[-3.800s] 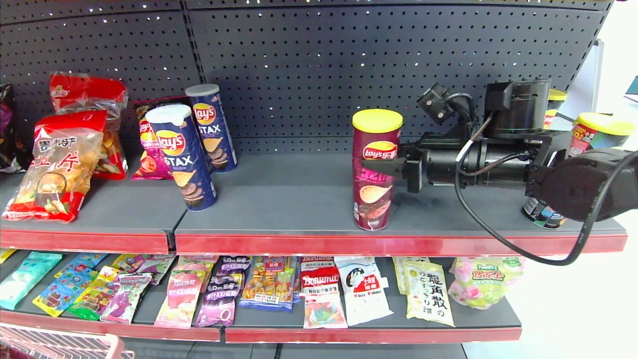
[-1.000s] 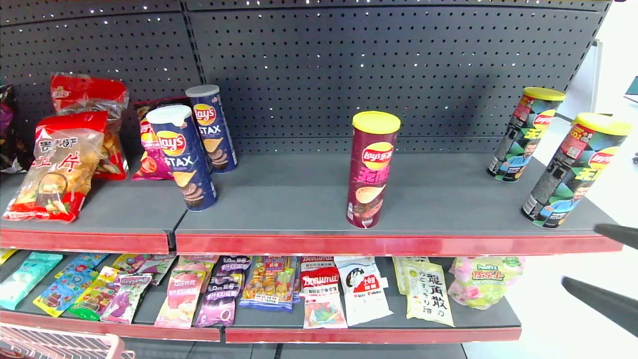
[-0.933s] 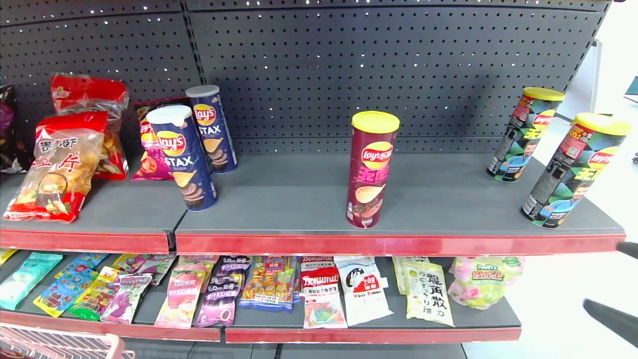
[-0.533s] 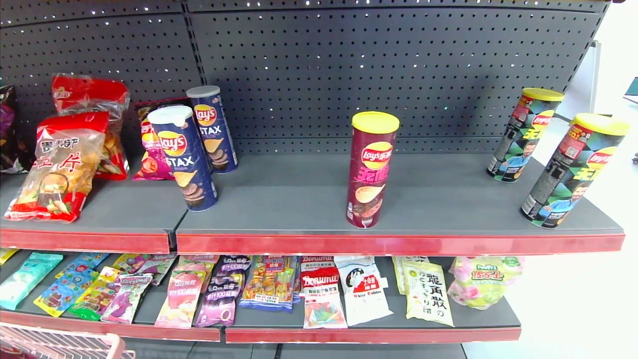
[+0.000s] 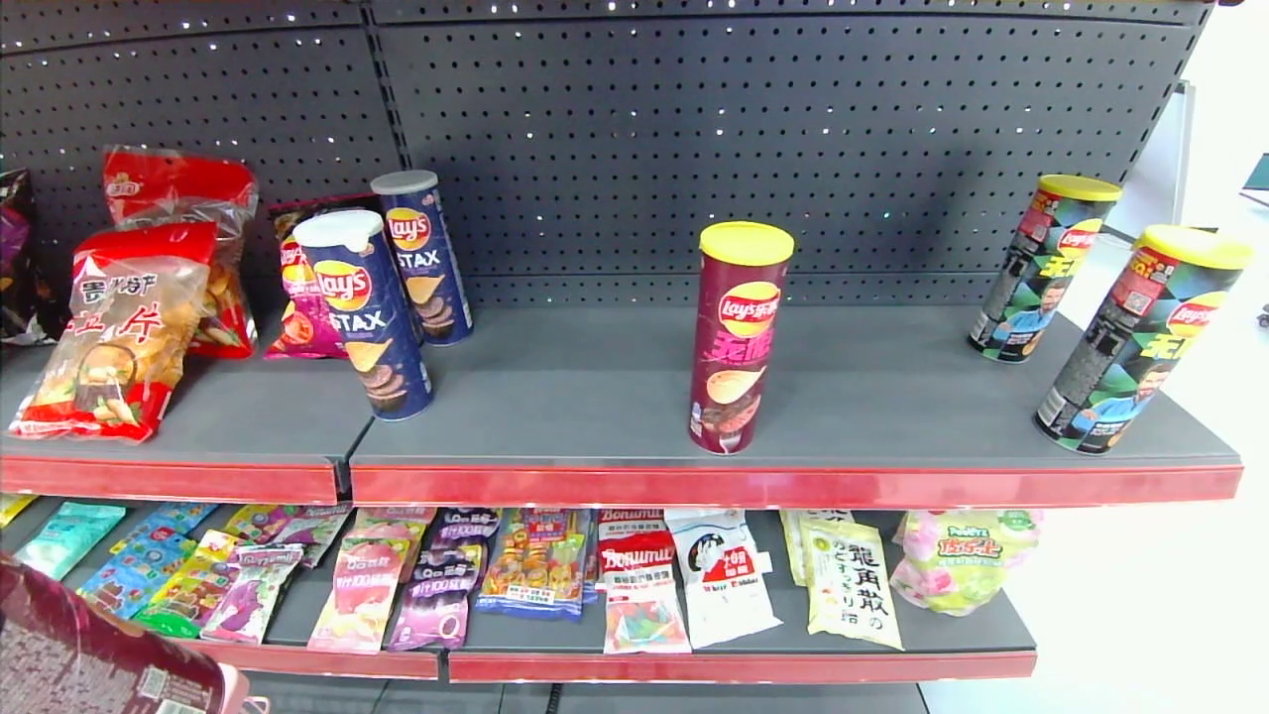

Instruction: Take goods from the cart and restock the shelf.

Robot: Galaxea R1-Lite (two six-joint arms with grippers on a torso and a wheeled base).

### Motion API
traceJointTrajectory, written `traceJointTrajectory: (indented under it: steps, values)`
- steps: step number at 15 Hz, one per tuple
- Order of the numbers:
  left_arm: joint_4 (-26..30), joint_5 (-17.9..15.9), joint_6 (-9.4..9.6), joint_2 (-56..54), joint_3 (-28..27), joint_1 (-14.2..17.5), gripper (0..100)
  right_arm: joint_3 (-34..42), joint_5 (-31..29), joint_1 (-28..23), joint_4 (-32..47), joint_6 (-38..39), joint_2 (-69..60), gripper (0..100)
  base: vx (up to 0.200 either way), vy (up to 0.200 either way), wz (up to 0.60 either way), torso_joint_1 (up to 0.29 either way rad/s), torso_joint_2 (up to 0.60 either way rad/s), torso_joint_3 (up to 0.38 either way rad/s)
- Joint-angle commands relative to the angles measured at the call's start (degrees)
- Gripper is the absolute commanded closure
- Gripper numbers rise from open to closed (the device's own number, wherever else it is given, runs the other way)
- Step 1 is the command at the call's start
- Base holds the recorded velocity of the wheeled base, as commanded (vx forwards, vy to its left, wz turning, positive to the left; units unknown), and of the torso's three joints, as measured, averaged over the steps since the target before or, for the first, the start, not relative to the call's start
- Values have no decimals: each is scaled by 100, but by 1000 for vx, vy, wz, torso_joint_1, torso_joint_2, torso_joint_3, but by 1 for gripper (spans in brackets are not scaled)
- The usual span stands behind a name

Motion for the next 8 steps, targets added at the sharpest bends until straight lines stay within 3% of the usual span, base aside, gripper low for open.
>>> traceJointTrajectory:
  steps: [1, 3, 4, 6, 8]
  values:
    - [-23, -44, 0, 342, -26, -1, 100, 50, -224, -517, -18, -57, 391, 0, 0, 0, 0, 0, 0, 0]
    - [-14, -167, -9, 350, 0, -1, 100, 50, -224, -1088, -26, -4, 277, 0, 0, 0, 0, 0, 0, 0]
    - [-14, -176, -9, 333, 53, -1, 100, 77, -48, -1132, -35, 66, -48, 0, 0, 0, 0, 0, 0, 0]
    - [-14, -211, -9, 289, 132, -1, 100, 411, 778, -1115, -730, 321, -57, 0, 0, 0, 0, 0, 0, 0]
    - [-32, -246, -18, 324, 158, -1, 100, 455, 1394, -1000, -809, 242, -101, 0, 0, 0, 0, 0, 0, 0]
